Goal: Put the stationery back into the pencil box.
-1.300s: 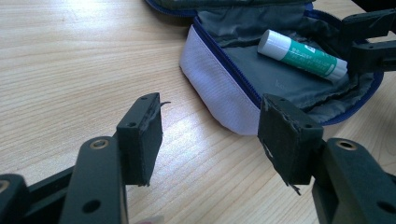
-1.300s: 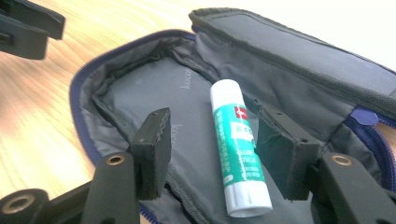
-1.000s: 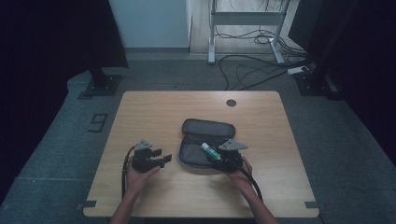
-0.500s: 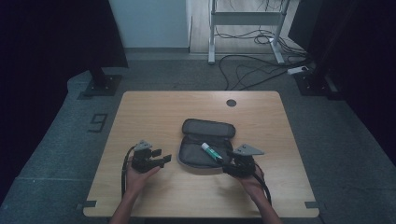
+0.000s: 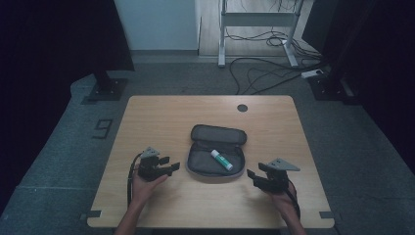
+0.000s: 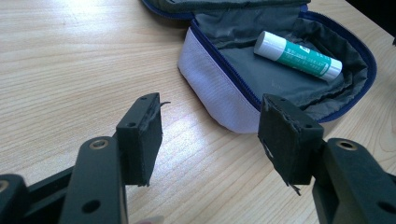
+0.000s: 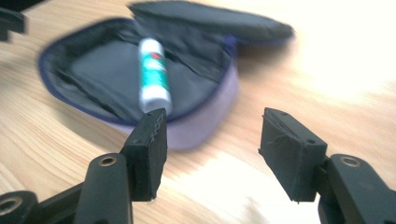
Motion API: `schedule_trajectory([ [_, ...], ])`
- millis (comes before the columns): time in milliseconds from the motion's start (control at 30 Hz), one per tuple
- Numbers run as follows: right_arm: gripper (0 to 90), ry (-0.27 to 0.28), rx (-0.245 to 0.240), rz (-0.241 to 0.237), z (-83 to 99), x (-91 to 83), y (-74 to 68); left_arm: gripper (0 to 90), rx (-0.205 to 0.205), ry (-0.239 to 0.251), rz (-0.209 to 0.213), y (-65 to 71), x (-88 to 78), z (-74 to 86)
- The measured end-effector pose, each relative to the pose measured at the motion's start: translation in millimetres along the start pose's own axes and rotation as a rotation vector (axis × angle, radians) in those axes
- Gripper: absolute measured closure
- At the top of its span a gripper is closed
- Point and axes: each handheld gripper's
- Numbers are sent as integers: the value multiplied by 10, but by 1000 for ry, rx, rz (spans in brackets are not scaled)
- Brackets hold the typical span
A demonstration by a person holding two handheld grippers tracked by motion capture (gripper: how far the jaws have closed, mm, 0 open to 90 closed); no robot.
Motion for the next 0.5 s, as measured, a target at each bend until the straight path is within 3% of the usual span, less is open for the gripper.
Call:
schedule_trajectory([
  [167,397,-14,26,44,67,-18,176,403,0,1,0,4,-1,-4],
  [500,382,-34,16,51,85,21,199,403,1,4,-2,-4,-19,-6],
])
Point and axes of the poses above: each handheld gripper's, and its own axes: x roughly forward along the jaws, z roughly out of its underside, y roughly to its right, and after that the axes turned 9 degrees about x, right-handed
